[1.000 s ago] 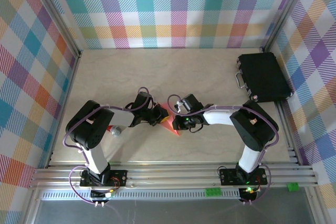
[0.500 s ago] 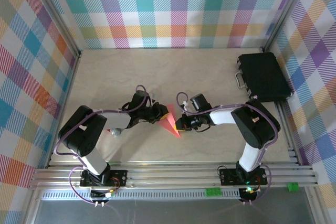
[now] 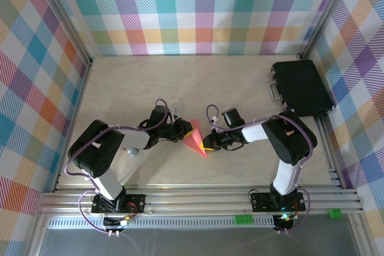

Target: Fold a paper plane with a square sheet of paper (pick it up from the middle)

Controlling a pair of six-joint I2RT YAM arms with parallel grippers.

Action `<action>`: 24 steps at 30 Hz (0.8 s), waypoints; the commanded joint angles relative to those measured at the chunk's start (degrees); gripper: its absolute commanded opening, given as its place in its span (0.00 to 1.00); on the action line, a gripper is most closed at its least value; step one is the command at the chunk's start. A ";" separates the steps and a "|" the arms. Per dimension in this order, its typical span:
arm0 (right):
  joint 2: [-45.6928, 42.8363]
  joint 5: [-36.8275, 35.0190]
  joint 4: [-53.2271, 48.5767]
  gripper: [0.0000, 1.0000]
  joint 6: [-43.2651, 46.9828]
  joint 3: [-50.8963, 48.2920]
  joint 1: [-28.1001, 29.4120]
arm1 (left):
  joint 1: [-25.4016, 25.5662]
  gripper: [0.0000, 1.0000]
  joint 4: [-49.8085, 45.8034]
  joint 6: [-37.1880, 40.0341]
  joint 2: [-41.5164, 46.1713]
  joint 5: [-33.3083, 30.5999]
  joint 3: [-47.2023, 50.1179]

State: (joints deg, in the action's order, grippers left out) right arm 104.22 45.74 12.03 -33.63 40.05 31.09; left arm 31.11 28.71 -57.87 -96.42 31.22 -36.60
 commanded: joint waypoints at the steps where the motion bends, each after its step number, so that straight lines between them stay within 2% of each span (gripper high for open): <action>1: 0.55 1.47 0.75 0.00 0.98 -0.56 -0.51 | 0.62 0.16 -0.34 0.03 0.00 -0.50 1.51; 11: 0.59 0.59 0.79 0.00 1.29 -0.61 -0.50 | 1.39 0.24 -10.84 3.06 1.32 -5.61 1.88; 19: 0.28 -0.28 1.54 0.00 0.51 -1.07 -0.58 | 2.50 0.24 -17.81 3.60 1.51 -9.00 1.88; 24: -0.07 -1.25 2.26 0.03 -0.63 -2.03 -0.57 | 3.34 0.24 -18.18 1.42 2.07 -10.69 3.67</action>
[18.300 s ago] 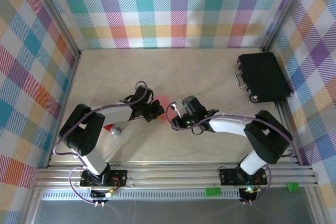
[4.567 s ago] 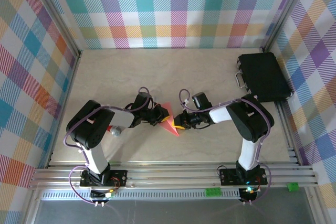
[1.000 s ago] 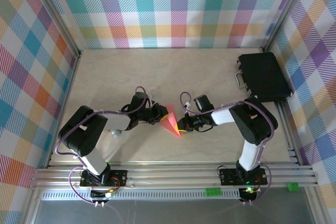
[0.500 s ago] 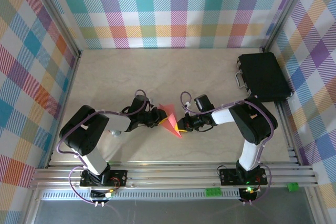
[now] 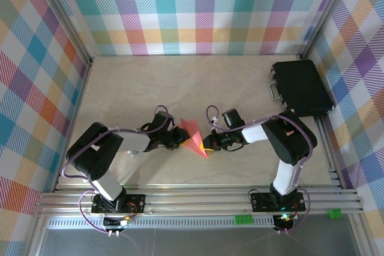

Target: Fold a paper plane with a square sheet of paper (pick it up from the middle)

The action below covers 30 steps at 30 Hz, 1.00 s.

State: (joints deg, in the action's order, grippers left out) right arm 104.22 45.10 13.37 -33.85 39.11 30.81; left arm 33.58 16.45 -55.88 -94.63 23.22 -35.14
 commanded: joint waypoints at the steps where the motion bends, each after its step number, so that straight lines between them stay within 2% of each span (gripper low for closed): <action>1: -0.03 -0.80 1.03 0.03 -0.60 -1.18 -0.32 | 0.95 0.24 -5.90 -0.84 0.42 -2.95 2.47; 7: -0.16 -1.32 1.25 0.07 -1.42 -1.42 -0.38 | 1.22 0.24 -4.61 -1.78 0.79 -3.06 2.66; 17: 0.70 -1.32 -0.05 0.04 -1.82 -1.25 -0.57 | 1.22 0.26 -1.95 -0.44 4.30 -2.25 -0.41; 23: 1.07 -1.86 -1.76 0.02 -1.48 -0.97 -0.75 | 1.28 0.23 4.59 -0.88 3.70 0.51 -1.60; 30: 1.35 -1.95 -2.02 0.02 -1.58 -0.95 -0.92 | 1.62 0.17 14.01 -3.43 -0.94 4.74 -1.77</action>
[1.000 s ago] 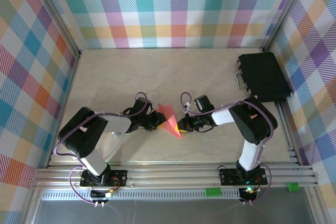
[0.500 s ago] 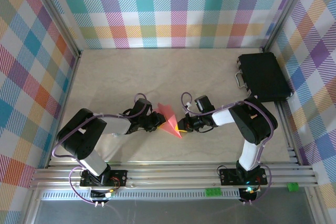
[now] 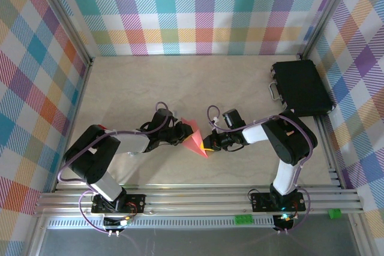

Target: Fold a paper plane with a square sheet of paper (pick it up from the middle)

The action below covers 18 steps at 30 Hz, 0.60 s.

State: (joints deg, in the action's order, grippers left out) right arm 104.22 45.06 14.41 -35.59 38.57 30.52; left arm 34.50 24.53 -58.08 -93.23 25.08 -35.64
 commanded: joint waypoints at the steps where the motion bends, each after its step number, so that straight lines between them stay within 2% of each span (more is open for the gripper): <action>1: 1.41 -1.94 -3.08 0.02 0.13 -0.38 -0.60 | 0.66 0.16 6.91 -1.59 -3.13 3.30 -1.35; 8: 1.33 -1.99 -2.82 0.02 0.07 -0.50 -0.68 | 0.74 0.10 10.51 -2.69 -8.18 4.99 -3.12; 18: 0.82 -1.90 -3.76 0.06 -0.01 -0.25 -0.77 | 0.74 0.04 11.24 -2.83 -10.96 4.27 -2.73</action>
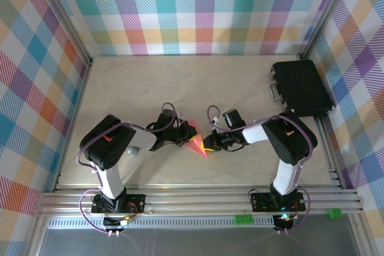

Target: Fold a paper plane with a square sheet of paper (pick it up from the middle)

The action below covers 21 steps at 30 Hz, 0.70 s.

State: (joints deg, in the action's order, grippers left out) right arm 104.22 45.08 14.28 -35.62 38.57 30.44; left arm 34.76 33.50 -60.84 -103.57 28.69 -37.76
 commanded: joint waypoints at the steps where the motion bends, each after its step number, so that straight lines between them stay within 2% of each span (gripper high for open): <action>1: 0.68 -1.93 -3.81 0.07 -0.07 -0.31 -0.79 | 0.48 0.04 2.30 0.02 -0.67 0.62 -0.65; 12: -3.91 -1.42 -8.16 0.19 0.63 -0.14 -1.08 | 0.48 0.03 1.72 0.20 -1.11 0.34 -0.70; 21: -5.39 -0.03 -11.91 0.21 3.00 -0.31 -1.08 | 0.48 0.03 1.19 0.37 -1.04 -0.12 -0.65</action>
State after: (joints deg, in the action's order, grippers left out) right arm 100.38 44.21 5.78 -34.87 38.65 29.58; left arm 34.76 34.65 -60.84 -103.90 28.86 -37.78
